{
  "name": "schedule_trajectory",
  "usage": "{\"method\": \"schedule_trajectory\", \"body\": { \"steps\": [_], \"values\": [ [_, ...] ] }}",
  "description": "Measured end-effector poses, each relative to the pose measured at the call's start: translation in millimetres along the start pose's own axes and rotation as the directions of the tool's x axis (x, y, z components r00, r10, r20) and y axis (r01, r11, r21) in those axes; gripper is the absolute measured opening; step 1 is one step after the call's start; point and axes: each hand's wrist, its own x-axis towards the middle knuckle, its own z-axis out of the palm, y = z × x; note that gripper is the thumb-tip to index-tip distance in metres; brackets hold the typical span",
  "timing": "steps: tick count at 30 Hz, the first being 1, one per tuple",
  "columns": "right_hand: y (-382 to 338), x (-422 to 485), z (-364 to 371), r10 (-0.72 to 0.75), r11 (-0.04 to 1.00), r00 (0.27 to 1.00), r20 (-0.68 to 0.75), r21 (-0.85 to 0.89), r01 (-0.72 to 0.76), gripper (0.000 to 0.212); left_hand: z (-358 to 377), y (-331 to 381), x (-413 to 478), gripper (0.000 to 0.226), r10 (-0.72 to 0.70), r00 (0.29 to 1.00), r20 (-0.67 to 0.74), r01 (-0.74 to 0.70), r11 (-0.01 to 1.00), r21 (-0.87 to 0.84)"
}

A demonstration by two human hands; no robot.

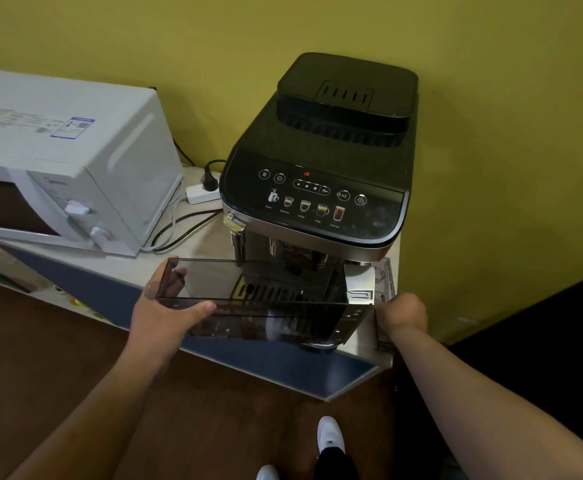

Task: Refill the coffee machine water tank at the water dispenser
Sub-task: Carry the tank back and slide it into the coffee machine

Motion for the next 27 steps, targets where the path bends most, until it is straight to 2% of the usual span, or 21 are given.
{"method": "schedule_trajectory", "body": {
  "steps": [5, 8, 13, 19, 22, 27],
  "values": [
    [28, -11, -38, 0.011, 1.000, 0.997, -0.078, 0.005, -0.011, 0.017, -4, 1, 5, 0.075, -0.023, 1.000, 0.020, 0.023, 1.000, 0.012],
    [40, -26, -68, -0.048, 0.999, 0.988, -0.144, -0.013, 0.047, 0.015, -5, 2, 6, 0.078, -0.019, 0.999, 0.039, 0.016, 0.998, 0.056],
    [47, -56, -114, -0.187, 0.982, 0.951, -0.248, -0.060, 0.178, 0.014, -5, 4, 7, 0.083, -0.008, 0.999, 0.053, 0.008, 1.000, 0.015],
    [46, -94, -155, -0.287, 0.952, 0.919, -0.270, 0.027, 0.305, 0.018, -4, 7, 0, 0.088, -0.012, 0.997, 0.076, 0.011, 1.000, 0.002],
    [43, -114, -174, -0.375, 0.920, 0.885, -0.276, 0.009, 0.393, 0.011, -6, 5, -2, 0.084, -0.008, 0.997, 0.071, 0.008, 1.000, -0.003],
    [19, -147, -186, -0.585, 0.804, 0.770, -0.253, -0.061, 0.591, 0.010, -6, 5, -5, 0.087, 0.001, 0.998, 0.070, -0.002, 1.000, 0.012]
  ]
}}
